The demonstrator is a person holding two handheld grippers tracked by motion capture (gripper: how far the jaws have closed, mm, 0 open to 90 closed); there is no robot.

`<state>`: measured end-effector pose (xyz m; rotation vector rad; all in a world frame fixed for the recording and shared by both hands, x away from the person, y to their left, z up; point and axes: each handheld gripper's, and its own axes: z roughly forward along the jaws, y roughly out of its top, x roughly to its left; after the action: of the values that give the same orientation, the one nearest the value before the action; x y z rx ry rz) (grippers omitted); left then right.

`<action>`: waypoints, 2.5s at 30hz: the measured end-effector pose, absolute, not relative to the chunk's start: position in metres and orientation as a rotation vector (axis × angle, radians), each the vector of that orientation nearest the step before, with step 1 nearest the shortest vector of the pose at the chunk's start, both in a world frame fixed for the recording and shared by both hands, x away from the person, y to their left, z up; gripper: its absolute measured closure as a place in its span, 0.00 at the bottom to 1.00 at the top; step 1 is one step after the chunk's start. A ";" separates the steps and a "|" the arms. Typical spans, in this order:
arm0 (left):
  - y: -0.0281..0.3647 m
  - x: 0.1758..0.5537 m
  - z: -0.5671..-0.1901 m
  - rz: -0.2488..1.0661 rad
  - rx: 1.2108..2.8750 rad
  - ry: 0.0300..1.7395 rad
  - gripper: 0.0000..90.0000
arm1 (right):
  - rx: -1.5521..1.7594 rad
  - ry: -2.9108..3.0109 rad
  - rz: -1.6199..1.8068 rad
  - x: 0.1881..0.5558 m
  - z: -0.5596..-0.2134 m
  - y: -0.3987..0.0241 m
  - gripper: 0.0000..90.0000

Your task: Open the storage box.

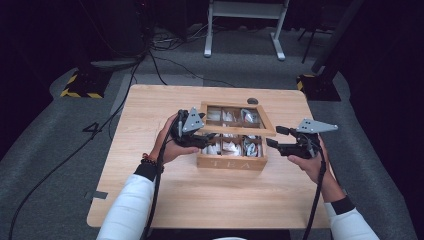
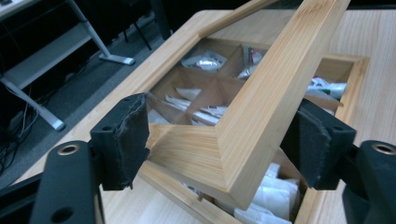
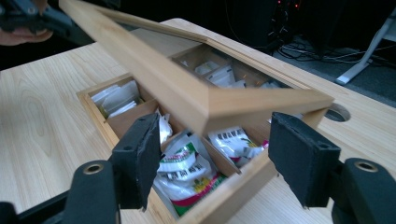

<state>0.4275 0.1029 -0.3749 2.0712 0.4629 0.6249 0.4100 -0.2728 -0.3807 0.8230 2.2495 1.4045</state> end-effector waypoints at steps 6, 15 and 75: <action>0.102 0.434 -0.362 0.610 2.070 0.440 0.40 | 0.838 2.243 1.350 0.405 -0.387 -0.295 0.37; 0.102 0.444 -0.350 0.569 2.055 0.412 0.53 | 0.931 2.253 1.298 0.396 -0.411 -0.332 0.37; 0.103 0.572 -0.324 0.393 1.935 0.605 0.55 | 1.011 2.489 1.128 0.408 -0.492 -0.327 0.37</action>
<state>0.5725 0.1033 -0.3239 1.9352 0.6054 0.3932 0.4078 -0.3271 -0.4918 1.0108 2.4894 1.1281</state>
